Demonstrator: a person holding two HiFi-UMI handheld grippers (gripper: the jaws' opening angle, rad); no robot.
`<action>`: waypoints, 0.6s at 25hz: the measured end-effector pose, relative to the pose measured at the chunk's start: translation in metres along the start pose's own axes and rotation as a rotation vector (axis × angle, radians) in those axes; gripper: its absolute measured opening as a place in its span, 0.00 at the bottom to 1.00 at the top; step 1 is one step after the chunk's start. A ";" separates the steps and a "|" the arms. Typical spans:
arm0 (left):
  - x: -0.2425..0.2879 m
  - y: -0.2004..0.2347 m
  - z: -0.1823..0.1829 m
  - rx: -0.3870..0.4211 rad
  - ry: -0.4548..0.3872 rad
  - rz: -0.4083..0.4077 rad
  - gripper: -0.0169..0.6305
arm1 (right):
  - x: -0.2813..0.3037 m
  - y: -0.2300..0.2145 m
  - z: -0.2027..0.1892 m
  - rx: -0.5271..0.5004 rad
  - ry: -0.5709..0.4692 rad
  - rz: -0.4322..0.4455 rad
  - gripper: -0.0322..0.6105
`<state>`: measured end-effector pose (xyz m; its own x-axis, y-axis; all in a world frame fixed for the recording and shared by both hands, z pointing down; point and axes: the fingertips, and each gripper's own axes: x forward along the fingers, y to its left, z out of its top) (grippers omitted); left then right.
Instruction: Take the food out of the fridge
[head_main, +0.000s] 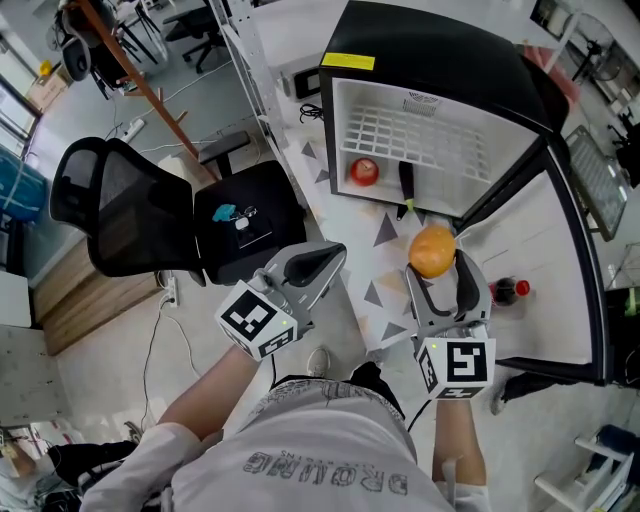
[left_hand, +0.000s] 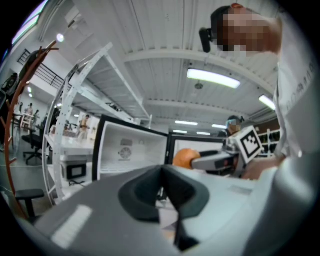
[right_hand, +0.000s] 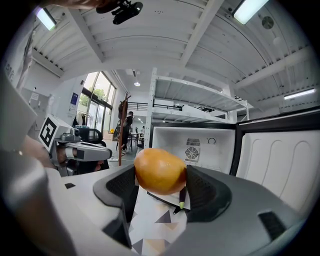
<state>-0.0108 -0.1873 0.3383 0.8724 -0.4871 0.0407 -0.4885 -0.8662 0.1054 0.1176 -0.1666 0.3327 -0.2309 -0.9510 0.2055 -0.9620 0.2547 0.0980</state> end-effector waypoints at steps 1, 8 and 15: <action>0.000 0.000 0.000 -0.001 0.000 0.000 0.04 | -0.001 0.000 0.000 0.001 0.000 0.001 0.55; 0.001 -0.004 -0.001 0.002 0.002 -0.005 0.04 | -0.007 0.001 -0.003 0.015 0.001 0.000 0.55; 0.002 -0.007 -0.001 0.001 0.004 -0.005 0.04 | -0.010 -0.004 -0.005 0.028 0.005 -0.012 0.55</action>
<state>-0.0059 -0.1817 0.3388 0.8748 -0.4824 0.0443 -0.4843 -0.8687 0.1041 0.1244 -0.1576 0.3354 -0.2190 -0.9529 0.2096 -0.9683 0.2387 0.0732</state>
